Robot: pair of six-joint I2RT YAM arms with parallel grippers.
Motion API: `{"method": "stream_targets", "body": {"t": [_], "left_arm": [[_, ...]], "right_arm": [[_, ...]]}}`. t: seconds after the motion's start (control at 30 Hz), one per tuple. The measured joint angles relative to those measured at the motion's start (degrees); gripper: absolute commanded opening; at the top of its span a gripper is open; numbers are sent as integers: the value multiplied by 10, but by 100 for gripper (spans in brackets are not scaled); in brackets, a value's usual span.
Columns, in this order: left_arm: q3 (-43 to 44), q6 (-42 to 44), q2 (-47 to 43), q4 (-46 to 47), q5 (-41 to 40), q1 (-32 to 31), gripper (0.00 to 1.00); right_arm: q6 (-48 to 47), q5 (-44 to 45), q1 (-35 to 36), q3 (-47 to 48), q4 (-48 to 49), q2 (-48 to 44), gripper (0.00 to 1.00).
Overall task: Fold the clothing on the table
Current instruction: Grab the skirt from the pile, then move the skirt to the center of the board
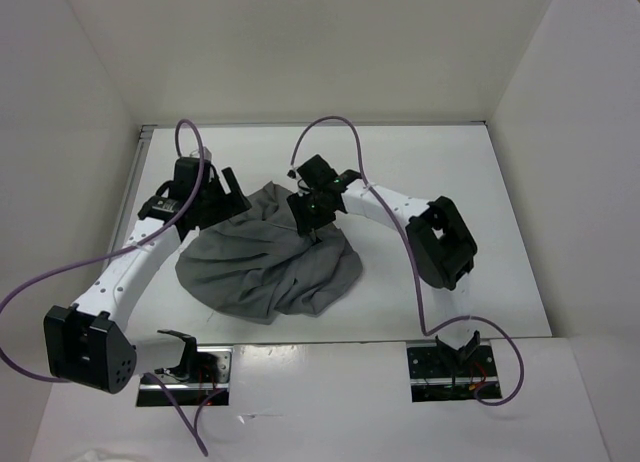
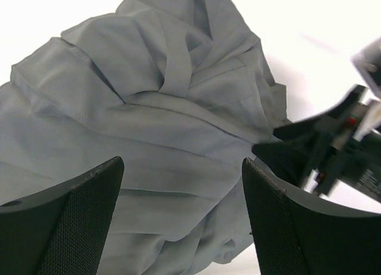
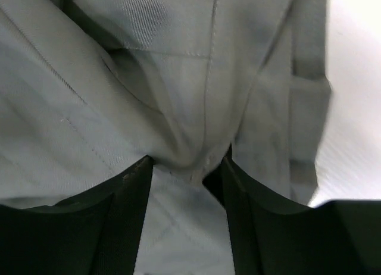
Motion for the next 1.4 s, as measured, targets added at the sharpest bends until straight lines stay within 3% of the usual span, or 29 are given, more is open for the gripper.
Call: {"method": "stream_targets", "body": {"t": [0.07, 0.17, 0.2, 0.37, 0.5, 0.67, 0.9, 1.1, 1.27, 1.4], "left_arm": [[-2, 0, 0, -1, 2, 4, 87], [-3, 0, 0, -1, 3, 10, 87], [-5, 0, 0, -1, 3, 12, 87], [-9, 0, 0, -1, 8, 22, 87], [-10, 0, 0, 4, 15, 29, 87], [-11, 0, 0, 20, 29, 35, 87], [-21, 0, 0, 40, 50, 36, 86], [-29, 0, -2, 46, 59, 36, 86], [-36, 0, -13, 46, 60, 36, 86], [-38, 0, -20, 46, 60, 36, 86]], "right_arm": [[-7, -12, 3, 13, 2, 24, 48], [-15, -30, 3, 30, 2, 57, 17], [-16, -35, 3, 34, 2, 65, 0], [-20, -13, 3, 54, -14, 60, 0], [-24, 43, 3, 126, -67, -13, 0], [-22, 218, 9, 306, -89, -155, 0], [-17, 413, 13, 513, -100, -229, 0], [-5, 400, 37, 554, -140, -167, 0], [-3, 300, 55, 548, -195, -63, 0], [-1, 253, 54, 541, -235, -33, 0]]}}
